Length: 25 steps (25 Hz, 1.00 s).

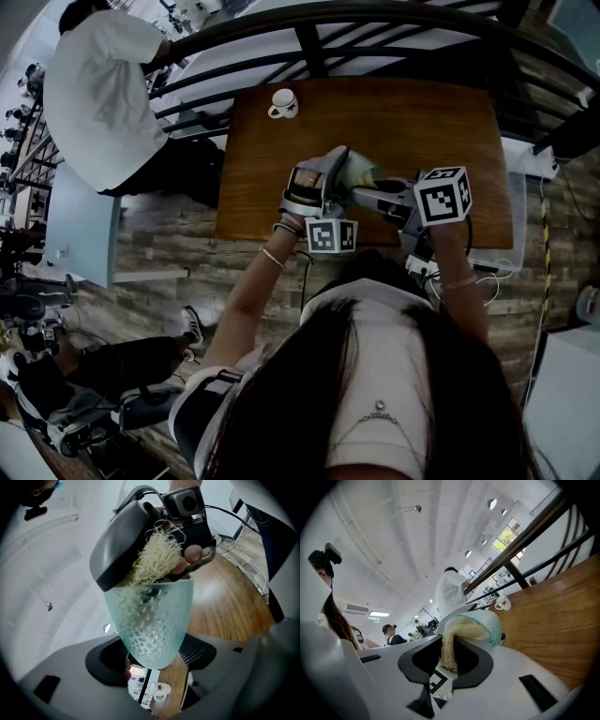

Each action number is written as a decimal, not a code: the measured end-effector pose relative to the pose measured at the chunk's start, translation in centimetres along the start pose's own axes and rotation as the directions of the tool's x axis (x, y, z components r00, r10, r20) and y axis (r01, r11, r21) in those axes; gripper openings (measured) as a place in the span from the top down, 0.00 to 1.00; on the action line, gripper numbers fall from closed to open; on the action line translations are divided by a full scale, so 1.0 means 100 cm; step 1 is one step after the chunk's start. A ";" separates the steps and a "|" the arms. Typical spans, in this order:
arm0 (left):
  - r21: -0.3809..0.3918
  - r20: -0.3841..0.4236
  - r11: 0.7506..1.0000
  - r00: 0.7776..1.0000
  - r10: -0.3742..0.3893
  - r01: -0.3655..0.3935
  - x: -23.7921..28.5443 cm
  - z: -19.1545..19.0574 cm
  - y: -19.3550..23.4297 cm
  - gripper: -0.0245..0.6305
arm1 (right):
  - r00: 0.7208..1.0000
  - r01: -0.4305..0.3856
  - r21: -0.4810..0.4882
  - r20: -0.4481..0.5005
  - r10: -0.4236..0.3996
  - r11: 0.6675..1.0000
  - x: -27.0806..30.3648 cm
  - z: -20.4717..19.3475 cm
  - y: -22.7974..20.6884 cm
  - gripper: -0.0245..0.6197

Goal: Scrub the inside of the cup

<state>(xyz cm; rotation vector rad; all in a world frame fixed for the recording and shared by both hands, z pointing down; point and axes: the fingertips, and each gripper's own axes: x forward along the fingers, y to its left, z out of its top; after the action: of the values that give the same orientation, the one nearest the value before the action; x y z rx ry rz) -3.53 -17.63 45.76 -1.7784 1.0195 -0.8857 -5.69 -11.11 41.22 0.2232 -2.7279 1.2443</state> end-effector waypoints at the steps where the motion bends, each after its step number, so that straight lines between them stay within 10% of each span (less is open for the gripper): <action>1: -0.001 0.001 1.000 1.000 0.001 -0.001 0.000 0.001 0.000 0.44 | 1.000 -0.013 0.015 0.014 0.012 1.000 -0.001 0.001 0.001 0.83; 25: -0.025 0.035 0.999 0.999 0.041 -0.040 0.004 0.024 0.000 0.44 | 0.927 -0.286 0.269 0.320 0.195 0.920 -0.039 0.017 0.003 0.83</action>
<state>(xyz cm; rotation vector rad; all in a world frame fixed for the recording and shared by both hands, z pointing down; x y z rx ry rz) -1.31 -17.20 44.94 -1.7809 1.0437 -0.8174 -2.00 -11.91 39.17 0.1030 -2.8496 1.8522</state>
